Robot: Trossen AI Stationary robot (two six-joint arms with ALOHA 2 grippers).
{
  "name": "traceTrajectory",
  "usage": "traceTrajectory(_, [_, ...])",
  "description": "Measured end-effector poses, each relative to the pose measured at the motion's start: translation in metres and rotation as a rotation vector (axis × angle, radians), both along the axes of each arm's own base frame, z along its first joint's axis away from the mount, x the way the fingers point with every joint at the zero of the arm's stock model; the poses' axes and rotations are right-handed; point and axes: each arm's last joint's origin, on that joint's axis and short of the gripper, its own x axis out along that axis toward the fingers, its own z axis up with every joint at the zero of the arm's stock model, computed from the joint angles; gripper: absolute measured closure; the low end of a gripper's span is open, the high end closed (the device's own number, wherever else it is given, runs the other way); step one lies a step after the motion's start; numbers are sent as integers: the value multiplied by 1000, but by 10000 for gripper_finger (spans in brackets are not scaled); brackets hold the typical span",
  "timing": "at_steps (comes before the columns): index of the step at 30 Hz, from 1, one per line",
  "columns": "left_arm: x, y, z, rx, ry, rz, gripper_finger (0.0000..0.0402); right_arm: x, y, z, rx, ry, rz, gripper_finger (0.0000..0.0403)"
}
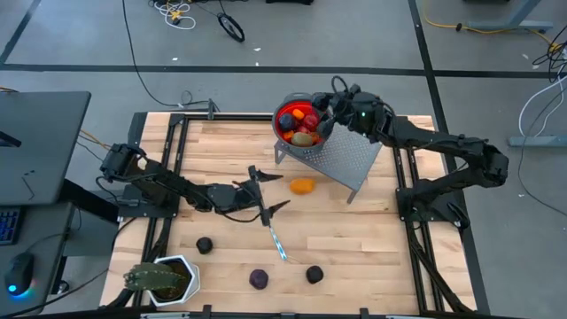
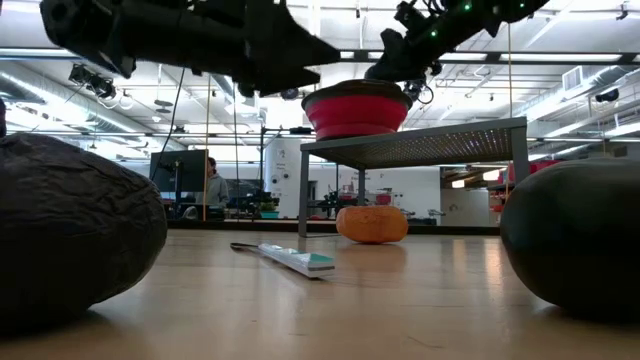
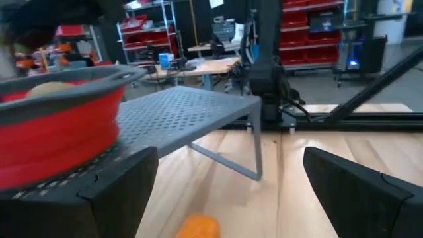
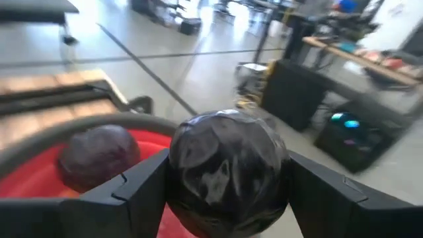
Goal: Pick & Place Fruit
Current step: Put the mangosteen into the red strainer bowl
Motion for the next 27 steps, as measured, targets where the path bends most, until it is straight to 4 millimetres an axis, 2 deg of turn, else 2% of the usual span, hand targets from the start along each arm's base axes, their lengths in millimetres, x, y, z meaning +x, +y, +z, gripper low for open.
traceTrajectory(5, [1, 10, -4, -65, 18, 27, 15, 8, -8, -4, 56, -78, 102, 130])
traceTrajectory(12, [4, 13, -11, -67, 114, 35, 15, 19, -15, -23, 48, 9, 61, 130])
traceTrajectory(17, [3, 14, -12, 64, 173, 70, 15, 21, -17, -24, 39, 8, 63, 130])
traceTrajectory(23, [4, 13, -13, 24, 168, 26, 15, 22, -14, -24, 37, 11, 83, 126])
traceTrajectory(27, [3, 11, -16, 19, 192, 3, 15, 22, -15, -24, 33, 13, 70, 100])
